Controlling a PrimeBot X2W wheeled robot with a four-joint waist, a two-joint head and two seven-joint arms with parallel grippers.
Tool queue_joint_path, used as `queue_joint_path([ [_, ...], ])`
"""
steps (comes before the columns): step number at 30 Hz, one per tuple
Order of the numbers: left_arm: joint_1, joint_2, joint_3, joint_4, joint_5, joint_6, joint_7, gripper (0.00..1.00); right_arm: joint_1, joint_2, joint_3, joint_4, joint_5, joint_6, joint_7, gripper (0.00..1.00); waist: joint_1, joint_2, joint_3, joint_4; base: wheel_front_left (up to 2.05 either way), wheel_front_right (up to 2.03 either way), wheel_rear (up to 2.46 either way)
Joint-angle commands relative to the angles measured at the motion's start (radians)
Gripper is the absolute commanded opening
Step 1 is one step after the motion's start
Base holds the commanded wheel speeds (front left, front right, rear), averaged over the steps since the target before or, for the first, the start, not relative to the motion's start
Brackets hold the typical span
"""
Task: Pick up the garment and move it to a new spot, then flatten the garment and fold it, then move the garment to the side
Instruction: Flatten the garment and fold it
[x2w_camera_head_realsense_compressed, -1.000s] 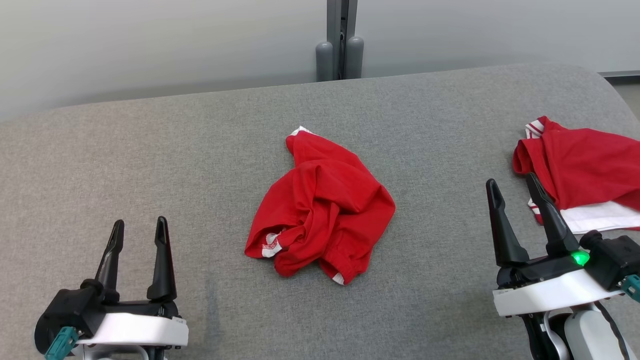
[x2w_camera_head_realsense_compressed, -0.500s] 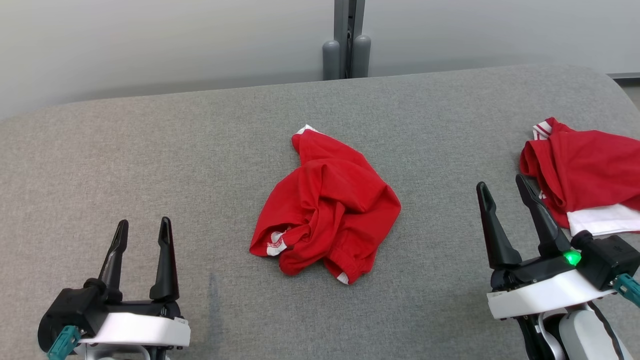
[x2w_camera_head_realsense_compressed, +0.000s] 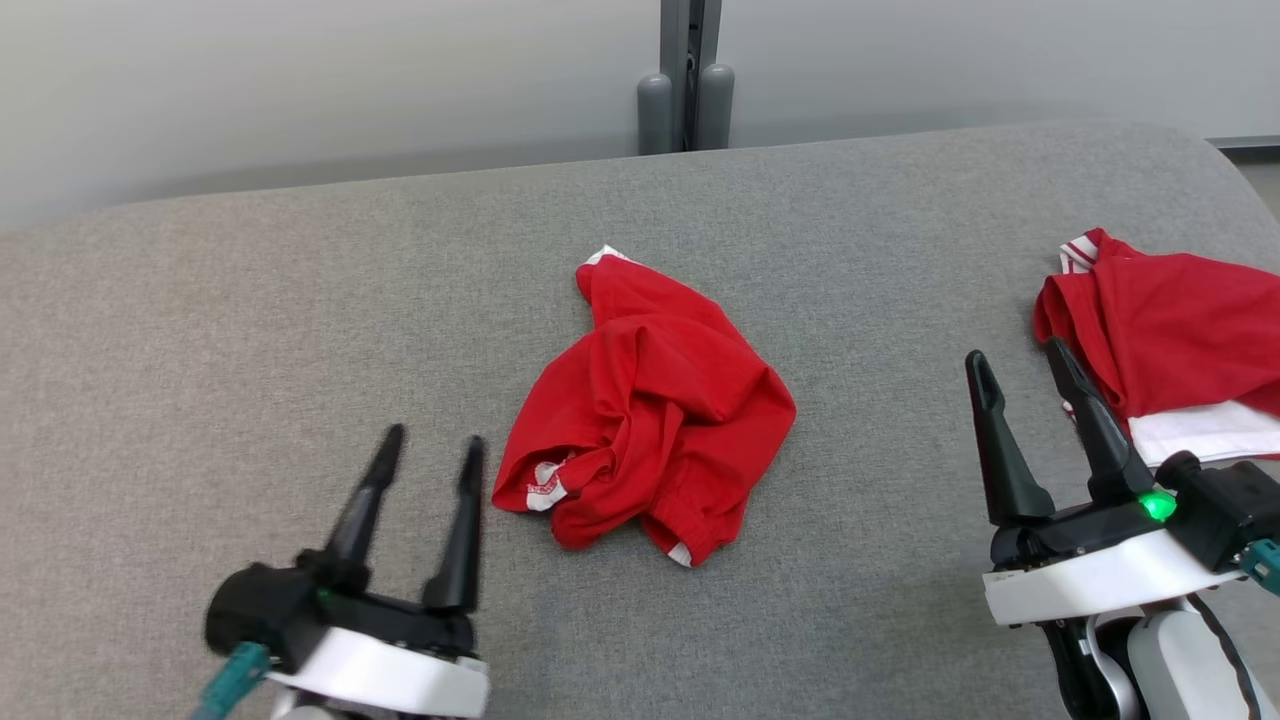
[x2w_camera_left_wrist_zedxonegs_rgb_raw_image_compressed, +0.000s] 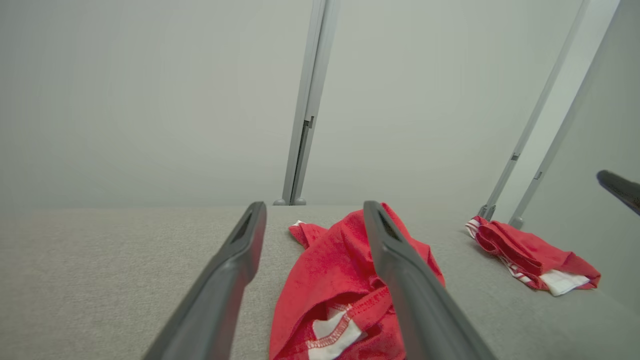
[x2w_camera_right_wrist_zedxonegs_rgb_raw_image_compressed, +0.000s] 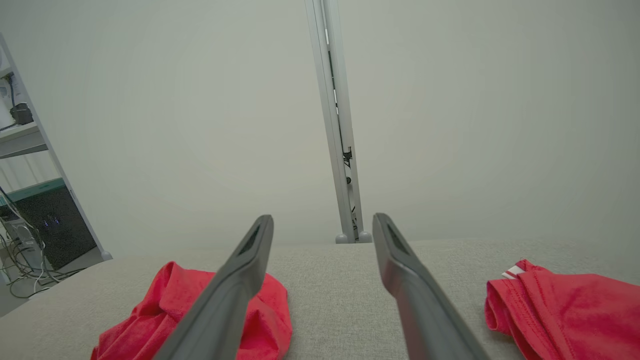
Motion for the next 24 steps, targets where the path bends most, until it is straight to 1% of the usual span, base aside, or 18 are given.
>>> queue_joint_path([
  [1, -0.027, 0.022, -0.074, -0.018, -0.014, -0.009, 0.000, 1.00, -0.009, -0.006, -0.011, -0.004, -0.001, 0.000, 0.000, 1.00, 0.0000, -0.0001, 0.004, -0.005, 0.00, 0.00, 0.00],
  [4, -0.044, 0.051, -0.207, -0.037, -0.047, -0.009, 0.011, 1.00, -0.017, -0.004, -0.012, -0.007, -0.003, 0.000, 0.000, 1.00, 0.0000, -0.0001, 0.011, -0.015, 0.00, 0.00, 0.00],
  [5, -0.044, 0.051, -0.207, -0.037, -0.047, -0.009, 0.011, 1.00, -0.017, -0.004, -0.012, -0.007, -0.003, 0.000, 0.000, 1.00, 0.0000, -0.0001, 0.011, -0.015, 0.00, 0.00, 0.00],
  [9, -0.081, 0.088, -0.342, -0.037, -0.108, -0.009, 0.064, 1.00, -0.025, 0.001, -0.017, -0.012, -0.004, 0.000, 0.000, 1.00, 0.0000, -0.0001, 0.023, -0.035, 0.00, 0.00, 0.00],
  [12, -0.109, 0.110, -0.410, 0.005, -0.140, -0.009, 0.126, 1.00, -0.034, 0.005, -0.017, -0.014, -0.008, 0.000, 0.000, 1.00, 0.0000, -0.0001, 0.035, -0.059, 0.00, 0.00, 0.00],
  [13, -0.118, 0.118, -0.422, 0.027, -0.142, -0.009, 0.149, 1.00, -0.041, 0.006, -0.017, -0.016, -0.009, 0.000, 0.000, 1.00, 0.0000, -0.0001, 0.039, -0.070, 0.00, 0.00, 0.00],
  [15, -0.128, 0.118, -0.436, 0.071, -0.166, -0.009, 0.190, 1.00, -0.050, 0.006, -0.021, -0.021, -0.012, 0.000, 0.000, 1.00, 0.0000, -0.0001, 0.048, -0.092, 0.00, 0.00, 0.00],
  [19, -0.139, 0.123, -0.442, 0.152, -0.211, -0.010, 0.258, 1.00, -0.065, 0.008, -0.031, -0.028, -0.012, 0.000, 0.000, 1.00, 0.0000, -0.0001, 0.068, -0.129, 0.00, 0.00, 0.00],
  [21, -0.146, 0.124, -0.450, 0.179, -0.234, -0.010, 0.277, 1.00, -0.069, 0.011, -0.030, -0.031, -0.012, 0.000, 0.000, 1.00, 0.0000, -0.0001, 0.076, -0.143, 0.00, 0.00, 0.00],
  [24, -0.161, 0.124, -0.466, 0.194, -0.259, -0.010, 0.275, 1.00, -0.070, 0.015, -0.034, -0.034, -0.011, 0.000, 0.000, 1.00, 0.0000, -0.0001, 0.086, -0.157, 0.00, 0.00, 0.00],
])
